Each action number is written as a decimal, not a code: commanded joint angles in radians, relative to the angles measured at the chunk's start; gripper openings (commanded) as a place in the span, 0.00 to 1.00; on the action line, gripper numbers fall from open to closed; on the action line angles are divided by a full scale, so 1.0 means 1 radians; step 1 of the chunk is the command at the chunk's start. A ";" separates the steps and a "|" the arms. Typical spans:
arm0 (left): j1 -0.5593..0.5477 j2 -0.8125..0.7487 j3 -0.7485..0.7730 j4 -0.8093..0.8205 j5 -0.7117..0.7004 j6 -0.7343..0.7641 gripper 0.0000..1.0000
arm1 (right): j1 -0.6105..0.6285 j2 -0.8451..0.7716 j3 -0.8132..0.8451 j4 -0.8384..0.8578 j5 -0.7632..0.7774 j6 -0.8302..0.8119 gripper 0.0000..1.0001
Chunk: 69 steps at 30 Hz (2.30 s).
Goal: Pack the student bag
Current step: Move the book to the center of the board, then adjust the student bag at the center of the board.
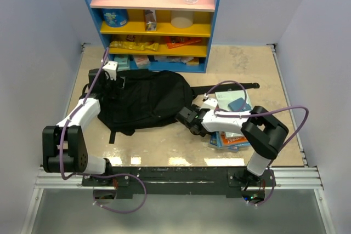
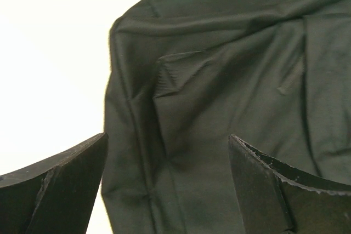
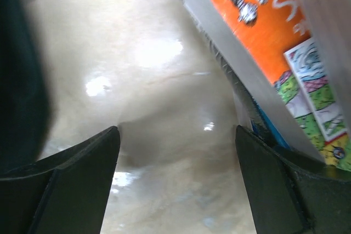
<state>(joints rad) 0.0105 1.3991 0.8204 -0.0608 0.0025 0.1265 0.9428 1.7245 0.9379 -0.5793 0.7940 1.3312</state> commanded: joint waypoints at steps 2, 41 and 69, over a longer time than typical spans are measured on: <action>0.020 -0.002 -0.003 0.044 0.022 0.019 0.93 | -0.021 -0.095 0.028 -0.203 0.030 -0.052 0.88; 0.016 -0.035 0.020 -0.011 0.179 0.022 0.84 | 0.217 -0.020 0.251 -0.143 -0.082 -0.169 0.00; -0.119 0.144 0.103 0.044 0.266 0.082 0.80 | -0.025 0.170 0.673 0.197 -0.299 -0.940 0.59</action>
<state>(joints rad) -0.0872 1.4837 0.8871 -0.0669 0.1970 0.1524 0.9295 1.7676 1.5005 -0.4389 0.5552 0.5388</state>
